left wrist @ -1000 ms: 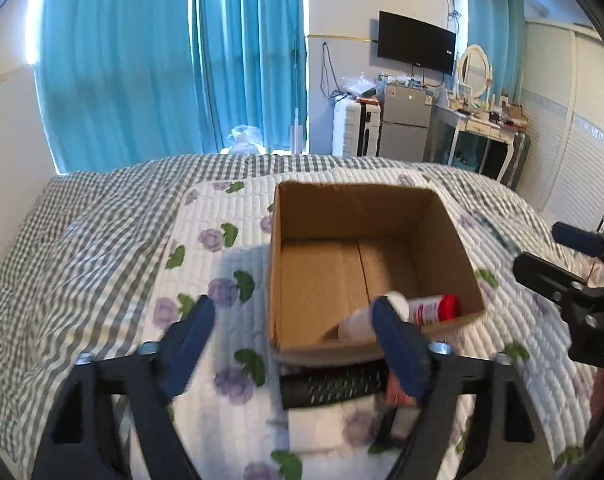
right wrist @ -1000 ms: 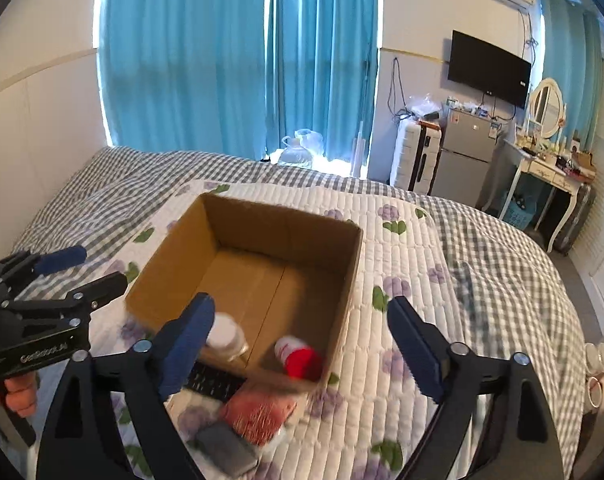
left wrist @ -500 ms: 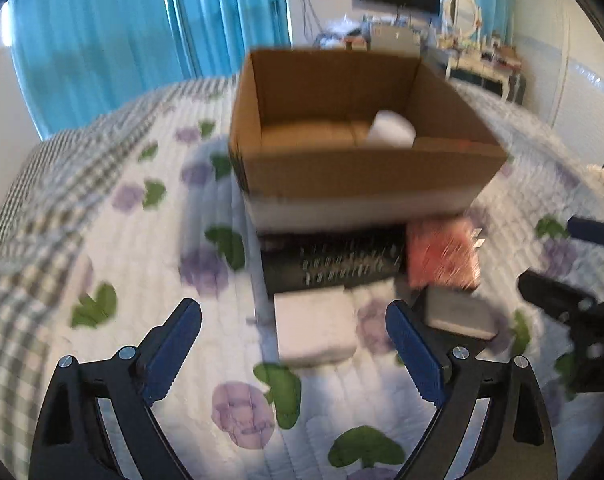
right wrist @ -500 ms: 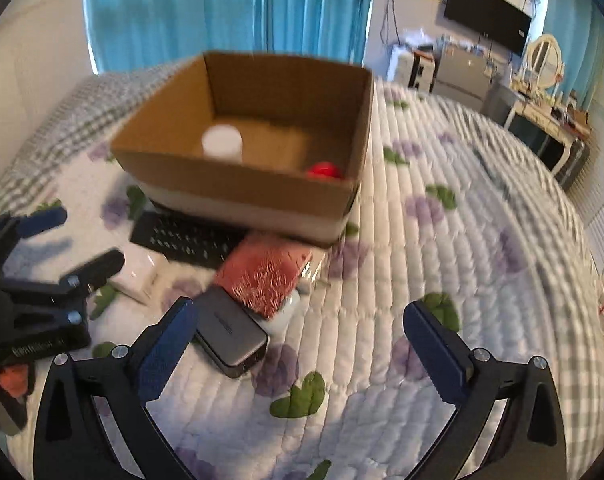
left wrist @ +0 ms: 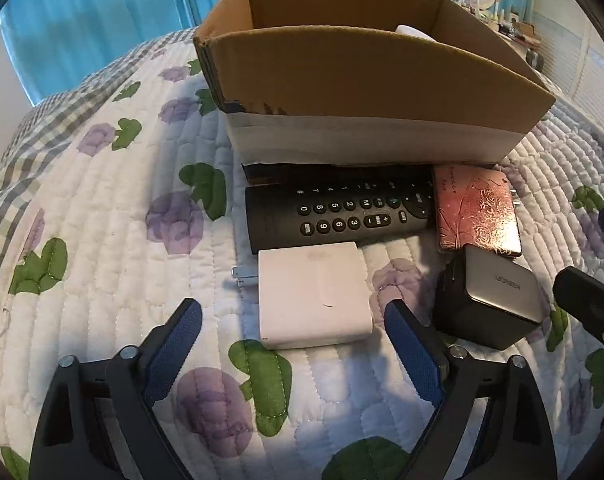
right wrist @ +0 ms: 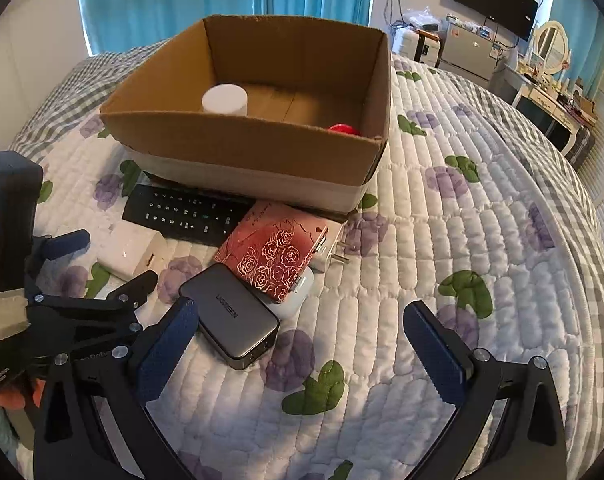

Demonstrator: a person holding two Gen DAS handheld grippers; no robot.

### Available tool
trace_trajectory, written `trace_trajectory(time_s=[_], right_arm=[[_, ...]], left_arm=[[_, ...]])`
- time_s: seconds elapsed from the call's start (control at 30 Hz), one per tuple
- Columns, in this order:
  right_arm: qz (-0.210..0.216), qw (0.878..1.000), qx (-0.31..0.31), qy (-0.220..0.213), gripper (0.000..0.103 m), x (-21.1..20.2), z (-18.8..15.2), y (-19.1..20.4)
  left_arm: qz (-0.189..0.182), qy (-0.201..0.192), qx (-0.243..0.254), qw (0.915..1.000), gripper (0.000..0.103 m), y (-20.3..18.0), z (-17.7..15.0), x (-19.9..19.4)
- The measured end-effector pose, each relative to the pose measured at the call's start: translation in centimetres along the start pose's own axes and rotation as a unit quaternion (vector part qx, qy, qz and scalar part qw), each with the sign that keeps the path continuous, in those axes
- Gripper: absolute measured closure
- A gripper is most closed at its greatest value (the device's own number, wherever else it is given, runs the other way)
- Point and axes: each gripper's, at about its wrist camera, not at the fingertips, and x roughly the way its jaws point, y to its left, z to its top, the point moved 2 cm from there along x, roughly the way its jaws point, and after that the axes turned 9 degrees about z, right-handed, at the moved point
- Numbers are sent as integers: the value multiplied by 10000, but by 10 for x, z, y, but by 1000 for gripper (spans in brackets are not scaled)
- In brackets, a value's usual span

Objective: Organize rigid objects
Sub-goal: 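Grasp the white charger with the left tool while the right tool grasps the grey power bank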

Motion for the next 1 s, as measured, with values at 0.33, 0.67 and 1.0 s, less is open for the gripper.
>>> trace_trajectory(time_s=[0.33, 0.67, 1.0], right_arm=[[89, 9999, 21, 70, 0, 9, -2, 2], [274, 9991, -237, 228, 0, 29, -1, 21], [640, 9956, -66, 684, 21, 65, 0, 23]], left_arm=[[-194, -44, -91, 9998, 52, 6, -3, -14], [-249, -209, -399, 9987, 52, 20, -12, -42], [-180, -291, -520, 9981, 53, 33, -10, -45]])
